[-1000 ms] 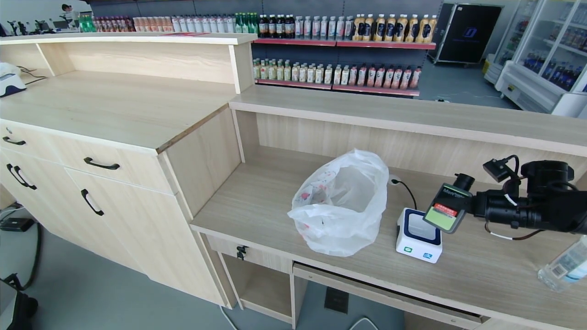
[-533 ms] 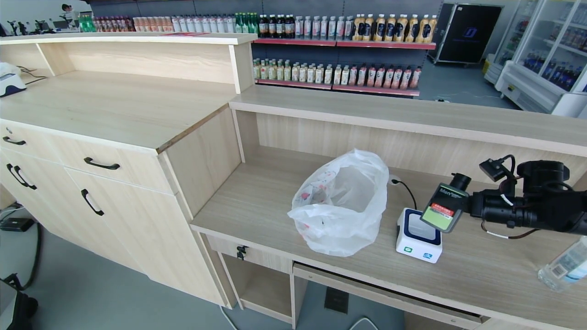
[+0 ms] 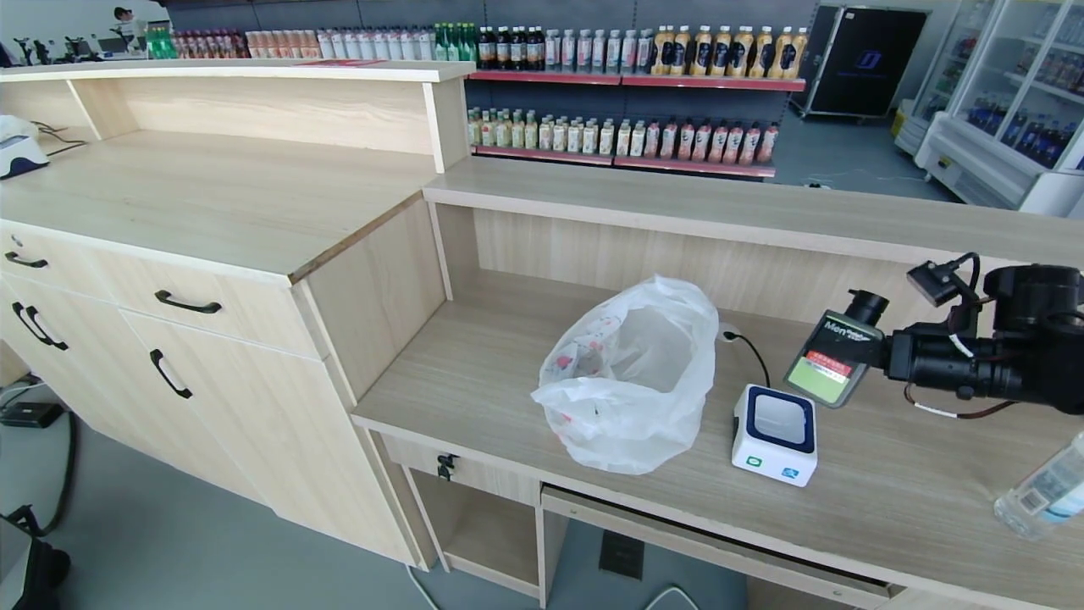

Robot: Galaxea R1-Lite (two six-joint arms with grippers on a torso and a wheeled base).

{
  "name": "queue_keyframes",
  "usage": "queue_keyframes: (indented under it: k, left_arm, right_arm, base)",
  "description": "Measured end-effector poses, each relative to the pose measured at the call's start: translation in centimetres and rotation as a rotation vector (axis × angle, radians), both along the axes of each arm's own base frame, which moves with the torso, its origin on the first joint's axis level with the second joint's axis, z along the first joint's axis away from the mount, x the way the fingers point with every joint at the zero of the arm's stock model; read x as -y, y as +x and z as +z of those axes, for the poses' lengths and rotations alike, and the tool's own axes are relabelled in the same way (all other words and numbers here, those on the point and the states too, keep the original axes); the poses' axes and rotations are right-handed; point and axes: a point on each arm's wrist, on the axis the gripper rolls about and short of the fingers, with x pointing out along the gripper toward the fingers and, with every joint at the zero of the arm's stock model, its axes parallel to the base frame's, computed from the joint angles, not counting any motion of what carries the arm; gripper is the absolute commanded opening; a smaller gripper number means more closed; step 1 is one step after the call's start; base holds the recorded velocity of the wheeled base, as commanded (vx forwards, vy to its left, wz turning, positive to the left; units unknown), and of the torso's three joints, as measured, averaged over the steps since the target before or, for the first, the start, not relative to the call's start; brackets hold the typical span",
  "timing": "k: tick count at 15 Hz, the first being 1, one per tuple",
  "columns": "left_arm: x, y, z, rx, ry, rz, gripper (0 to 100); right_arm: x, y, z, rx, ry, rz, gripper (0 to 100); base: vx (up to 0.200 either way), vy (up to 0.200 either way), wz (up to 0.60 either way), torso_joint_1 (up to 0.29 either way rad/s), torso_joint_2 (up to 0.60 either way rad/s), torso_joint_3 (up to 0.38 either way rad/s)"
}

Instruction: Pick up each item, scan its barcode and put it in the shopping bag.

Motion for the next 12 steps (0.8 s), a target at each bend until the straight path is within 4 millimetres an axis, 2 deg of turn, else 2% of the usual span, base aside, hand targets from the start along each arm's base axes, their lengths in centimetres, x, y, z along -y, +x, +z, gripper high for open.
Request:
queue_keyframes:
  k: [2, 3, 4, 5, 7, 9, 12]
  left_arm:
    - [0.0, 0.0, 0.0, 0.0, 0.0, 0.0, 100]
    - [0.0, 0.0, 0.0, 0.0, 0.0, 0.0, 100]
    - [0.0, 0.0, 0.0, 0.0, 0.0, 0.0, 100]
    - [0.0, 0.0, 0.0, 0.0, 0.0, -0.001, 100]
    - [0.0, 0.0, 0.0, 0.0, 0.0, 0.0, 100]
    - [0.0, 0.0, 0.0, 0.0, 0.0, 0.0, 100]
    - [0.0, 0.0, 0.0, 0.0, 0.0, 0.0, 100]
  right_arm:
    - [-0.9, -2.8, 4.2, 0.14, -0.092, -0.023, 0]
    - [-1.4, -4.5, 5.8, 0.218, -0.195, -0.066, 0]
    - [-1.8, -6.3, 7.2, 0.337, -0.378, -0.111, 0]
    - [-2.0, -7.9, 8.2, 0.408, -0.511, -0.153, 0]
    - [-2.3, -10.3, 9.8, 0.539, -0.613, -0.215, 0]
    - [-2.4, -11.4, 10.8, 0.599, -0.639, -0.258, 0]
    - [-2.8, -11.8, 11.5, 0.633, -0.653, -0.321, 0]
  base:
    - [0.0, 0.0, 0.0, 0.0, 0.0, 0.0]
    - [0.0, 0.0, 0.0, 0.0, 0.0, 0.0]
    - [0.0, 0.0, 0.0, 0.0, 0.0, 0.0]
    - [0.0, 0.0, 0.0, 0.0, 0.0, 0.0]
    - [0.0, 0.0, 0.0, 0.0, 0.0, 0.0]
    - [0.0, 0.0, 0.6, 0.002, 0.0, 0.005]
    - [0.0, 0.0, 0.6, 0.002, 0.0, 0.001]
